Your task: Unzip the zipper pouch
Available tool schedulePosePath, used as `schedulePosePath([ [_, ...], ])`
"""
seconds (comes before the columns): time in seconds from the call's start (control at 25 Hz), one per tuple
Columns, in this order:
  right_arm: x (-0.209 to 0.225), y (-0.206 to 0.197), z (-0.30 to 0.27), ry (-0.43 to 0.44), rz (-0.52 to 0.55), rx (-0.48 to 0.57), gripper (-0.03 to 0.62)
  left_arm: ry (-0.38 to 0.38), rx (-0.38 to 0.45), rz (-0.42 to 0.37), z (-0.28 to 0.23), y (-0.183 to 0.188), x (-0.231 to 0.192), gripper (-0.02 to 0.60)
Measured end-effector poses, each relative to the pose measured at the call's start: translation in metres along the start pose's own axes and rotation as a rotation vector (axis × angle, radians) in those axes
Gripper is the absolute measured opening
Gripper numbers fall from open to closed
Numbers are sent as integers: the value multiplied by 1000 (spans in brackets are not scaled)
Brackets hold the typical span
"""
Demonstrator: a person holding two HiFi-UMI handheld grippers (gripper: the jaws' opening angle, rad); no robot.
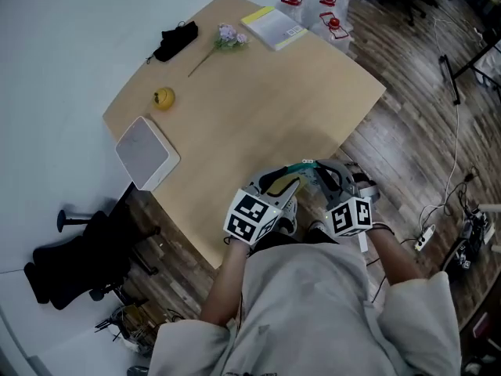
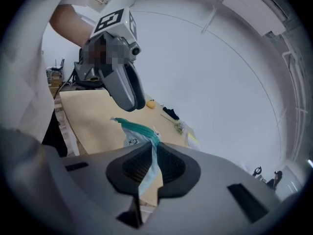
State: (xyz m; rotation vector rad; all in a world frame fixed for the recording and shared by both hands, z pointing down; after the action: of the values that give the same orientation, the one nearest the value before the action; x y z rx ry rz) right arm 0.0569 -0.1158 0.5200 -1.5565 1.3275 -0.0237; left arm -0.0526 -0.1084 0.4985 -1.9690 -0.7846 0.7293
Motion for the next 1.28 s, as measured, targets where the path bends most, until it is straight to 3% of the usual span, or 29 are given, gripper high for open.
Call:
schedulePosePath([
  [0.24,-5,20,11,53,165,67,41,-79,17,-32,3,11,3,150],
  [0.36,-8,27,16,75,232,94,41,-133,-30,-57,2,11,5,147],
  [0.48,-10,30,19,98,291,109,41,-145,-85,-84,0,9,6,135],
  [0.64,-10,30,22,119,359,111,41,-190,-81,-61,-3,11,9,129],
  [0.92,-8,28,23,130,503,96,41,-220,-107,-90,-12,12,12,101],
  [1.12,-4,25,25,139,544,96,41,-270,-93,-51,-18,15,13,79],
  [1.28,-1,21,24,141,542,94,41,-258,-79,-73,-22,16,14,52],
])
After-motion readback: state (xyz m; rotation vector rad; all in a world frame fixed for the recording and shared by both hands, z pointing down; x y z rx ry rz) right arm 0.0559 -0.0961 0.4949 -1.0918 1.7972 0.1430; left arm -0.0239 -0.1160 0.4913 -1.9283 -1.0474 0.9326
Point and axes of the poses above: the fingertips, and each gripper's own axes: z backward along the fingers, x to its right, y out of its top, the point moved 5 cm from there along z, backward along the fingers, and after that the axes turned 2 degrees about x, right-handed, at the moved point
